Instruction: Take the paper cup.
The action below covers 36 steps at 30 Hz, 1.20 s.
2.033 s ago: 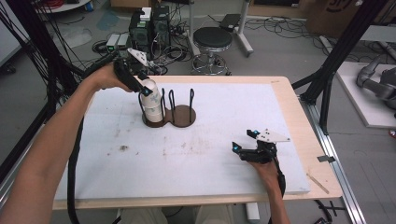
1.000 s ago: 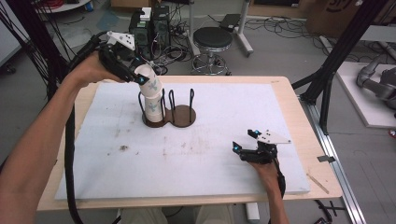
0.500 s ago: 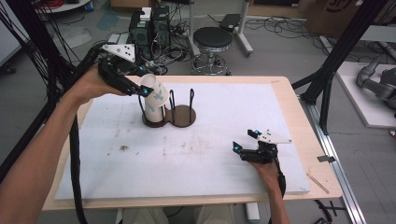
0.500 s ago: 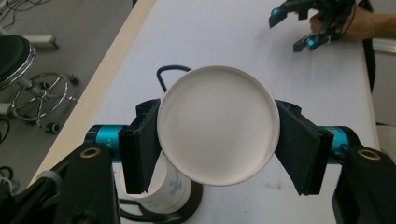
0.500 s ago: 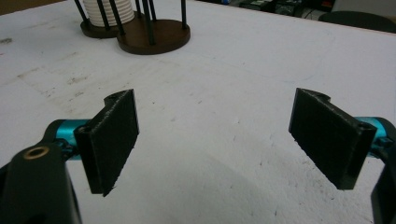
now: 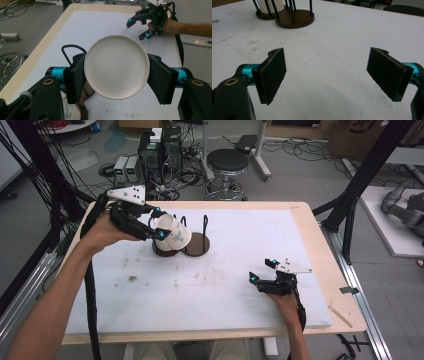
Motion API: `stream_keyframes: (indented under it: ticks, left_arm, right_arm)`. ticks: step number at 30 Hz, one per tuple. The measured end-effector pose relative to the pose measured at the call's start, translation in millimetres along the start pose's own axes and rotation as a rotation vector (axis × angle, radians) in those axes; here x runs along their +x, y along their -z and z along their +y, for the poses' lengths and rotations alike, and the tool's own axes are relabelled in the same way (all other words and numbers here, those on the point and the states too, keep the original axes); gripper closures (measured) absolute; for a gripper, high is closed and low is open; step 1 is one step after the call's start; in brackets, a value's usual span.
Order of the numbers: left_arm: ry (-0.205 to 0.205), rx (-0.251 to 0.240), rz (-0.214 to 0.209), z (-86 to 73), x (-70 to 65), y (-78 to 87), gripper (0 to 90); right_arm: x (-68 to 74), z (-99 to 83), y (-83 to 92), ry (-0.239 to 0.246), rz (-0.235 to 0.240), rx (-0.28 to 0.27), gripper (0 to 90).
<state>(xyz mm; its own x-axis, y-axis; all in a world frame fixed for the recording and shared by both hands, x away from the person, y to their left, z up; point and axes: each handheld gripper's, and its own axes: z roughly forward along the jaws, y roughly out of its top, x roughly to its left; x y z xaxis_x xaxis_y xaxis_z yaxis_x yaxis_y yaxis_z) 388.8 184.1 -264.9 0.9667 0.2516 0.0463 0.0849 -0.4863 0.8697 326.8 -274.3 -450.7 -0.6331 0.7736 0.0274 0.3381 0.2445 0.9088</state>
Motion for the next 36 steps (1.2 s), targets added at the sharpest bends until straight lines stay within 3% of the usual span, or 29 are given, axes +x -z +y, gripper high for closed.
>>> stream_keyframes:
  ticks: [10,16,22,25,36]
  left_arm:
    - [0.046,-0.116,-0.014,-34.7,-15.4,-11.0,35.8]
    - [0.056,-0.130,-0.017,-46.2,-23.7,-16.9,35.8]
    - [0.052,-0.129,-0.022,-44.3,-27.9,-19.0,35.8]
    - [0.047,-0.107,-0.019,-44.9,-27.6,-20.0,35.8]
    - [0.050,-0.116,-0.012,-46.5,-23.7,-22.4,35.8]
  right_arm:
    - [-0.8,0.1,-0.1,-0.007,0.008,0.003,16.2]
    - [-0.7,0.0,0.0,-0.005,0.010,0.002,16.3]
    - [0.2,-0.3,0.7,0.001,0.010,-0.003,16.2]
    - [0.3,-0.5,0.9,0.003,0.010,-0.008,16.3]
    - [-0.7,-0.6,1.2,0.000,0.015,-0.011,16.3]
